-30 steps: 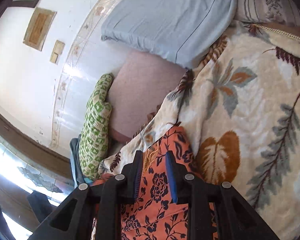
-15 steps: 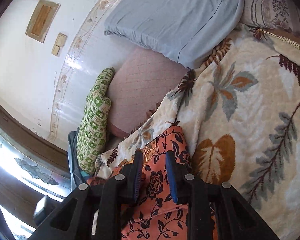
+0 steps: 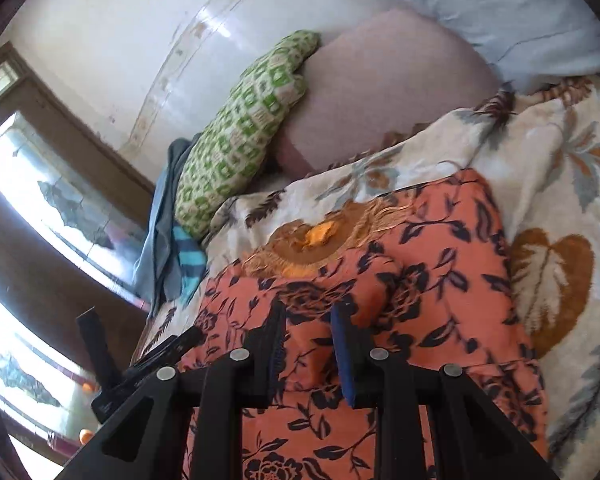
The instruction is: Fold small clothes
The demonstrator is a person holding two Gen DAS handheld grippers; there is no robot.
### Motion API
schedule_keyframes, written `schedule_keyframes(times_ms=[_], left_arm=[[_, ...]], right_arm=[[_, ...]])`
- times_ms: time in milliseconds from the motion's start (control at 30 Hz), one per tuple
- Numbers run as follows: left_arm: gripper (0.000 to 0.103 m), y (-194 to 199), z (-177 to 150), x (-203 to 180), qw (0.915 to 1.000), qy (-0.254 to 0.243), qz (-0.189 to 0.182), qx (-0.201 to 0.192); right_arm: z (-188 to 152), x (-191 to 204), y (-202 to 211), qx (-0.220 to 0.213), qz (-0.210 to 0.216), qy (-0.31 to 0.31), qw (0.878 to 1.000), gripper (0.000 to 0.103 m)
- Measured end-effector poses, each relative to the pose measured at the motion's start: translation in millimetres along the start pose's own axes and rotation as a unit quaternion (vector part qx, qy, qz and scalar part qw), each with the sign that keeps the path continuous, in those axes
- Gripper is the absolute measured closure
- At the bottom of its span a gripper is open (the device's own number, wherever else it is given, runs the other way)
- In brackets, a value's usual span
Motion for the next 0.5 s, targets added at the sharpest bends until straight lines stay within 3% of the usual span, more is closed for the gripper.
schedule_keyframes(times_ms=[133,200,267,333,400,467,500], left_arm=[[0.006,-16.0,-33.9,9.4,0.9998,-0.003,0.015,0.016],[0.006,-18.2,-35.1,8.6,0.9991,-0.008,0.032,0.028],[0.006,-17.2,-32.4,7.2,0.9989,-0.01,0.032,0.032],[0.006,-20.6,-36.3,9.2,0.9979,-0.016,0.044,0.046],[0.006,-21.6,-37.1,9.1,0.9974,-0.024,0.047,0.049],[0.006,-21.7,-38.1,10.6,0.9975,-0.02,0.043,0.052],[0.006,-22.4,-38.8,12.2,0.9973,-0.019,0.045,0.055]], right_arm=[[-25.0,54.7,-23.4,0.022,0.046,0.067,0.996,0.077],[-40.1,72.6,-40.9,0.047,0.064,0.086,0.993,0.077],[-51.5,75.5,-62.5,0.072,0.056,0.081,0.993,0.077],[-52.1,59.7,-81.4,0.075,0.023,0.054,0.995,0.077],[-41.5,21.4,-88.4,0.05,-0.049,-0.002,0.998,0.077],[-35.0,-31.1,-82.6,0.034,-0.111,-0.094,0.989,0.079],[-34.0,-56.7,-76.6,0.035,-0.122,-0.153,0.98,0.079]])
Point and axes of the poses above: each gripper's, at about its wrist camera, not at the fingertips, and y roughly against the way its jaws point, x to its left, z to its top, the point moved 8 cm from there along -y, roughly the way its jaws point, and after that the axes turned 12 degrees about -z, right-handed, at the moved point
